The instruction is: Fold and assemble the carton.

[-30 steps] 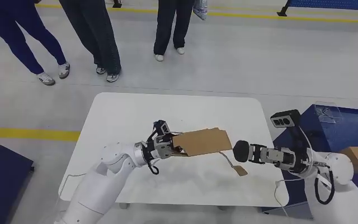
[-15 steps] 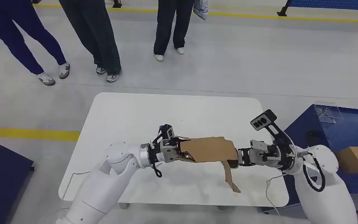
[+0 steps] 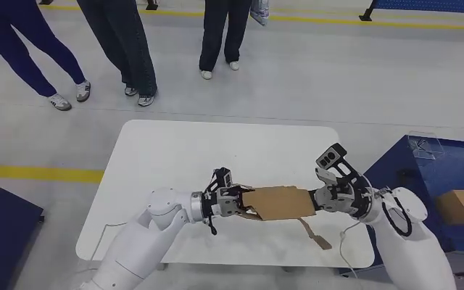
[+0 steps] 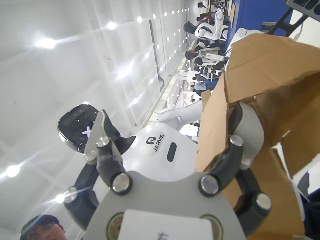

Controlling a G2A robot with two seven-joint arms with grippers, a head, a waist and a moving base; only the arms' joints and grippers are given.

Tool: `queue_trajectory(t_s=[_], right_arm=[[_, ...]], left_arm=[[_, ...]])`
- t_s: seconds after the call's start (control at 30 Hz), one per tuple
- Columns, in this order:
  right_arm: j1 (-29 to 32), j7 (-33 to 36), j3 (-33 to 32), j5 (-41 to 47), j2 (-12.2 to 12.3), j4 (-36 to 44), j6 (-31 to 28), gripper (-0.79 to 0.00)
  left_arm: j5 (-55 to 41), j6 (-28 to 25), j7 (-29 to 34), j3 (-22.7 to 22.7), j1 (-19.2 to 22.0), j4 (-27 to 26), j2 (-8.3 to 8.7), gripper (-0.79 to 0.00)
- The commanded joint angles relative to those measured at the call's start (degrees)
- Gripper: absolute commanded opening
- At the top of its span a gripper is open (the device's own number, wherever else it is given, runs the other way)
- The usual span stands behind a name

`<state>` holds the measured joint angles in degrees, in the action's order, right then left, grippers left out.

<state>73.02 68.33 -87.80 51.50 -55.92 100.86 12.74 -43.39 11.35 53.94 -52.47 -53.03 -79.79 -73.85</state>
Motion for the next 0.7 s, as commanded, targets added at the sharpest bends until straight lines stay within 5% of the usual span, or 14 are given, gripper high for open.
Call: queue_trajectory(t_s=[0.0, 0.23, 0.3, 0.33, 0.5, 0.57, 0.67], right_arm=[[-0.09, -1.09, 0.06, -0.66, 0.03, -0.41, 0.44, 0.0], [-0.06, -0.99, 0.68, -1.05, 0.15, -1.07, 1.76, -0.012], [0.0, -1.34, 0.8, -1.97, 0.24, -1.3, 2.38, -0.16], [-0.03, -1.43, 0.85, -2.27, 0.27, -1.39, 2.51, -0.403], [-0.23, -1.2, 0.86, -2.3, 0.37, -1.81, 2.58, -0.551], [-0.34, -1.04, 0.84, -2.75, 0.45, -1.88, 2.7, -0.763], [-0.42, -1.03, 0.88, -3.16, 0.54, -2.04, 2.91, -0.785]], left_arm=[[-0.01, -0.13, -0.1, 0.2, 0.05, 0.13, -0.1, -0.785], [0.58, 0.49, -0.49, 0.75, 0.18, 0.37, -0.34, -0.785], [0.69, 0.62, -0.56, 0.82, 0.19, 0.35, -0.39, -0.785], [0.83, 0.64, -0.68, 0.81, 0.22, 0.35, -0.4, -0.785], [1.4, 1.12, -1.41, 0.83, 0.18, 0.45, -0.48, -0.785], [1.45, 1.41, -1.57, 0.8, 0.15, 0.54, -0.5, -0.785], [1.99, 1.71, -2.11, 0.73, 0.12, 0.63, -0.5, -0.785]])
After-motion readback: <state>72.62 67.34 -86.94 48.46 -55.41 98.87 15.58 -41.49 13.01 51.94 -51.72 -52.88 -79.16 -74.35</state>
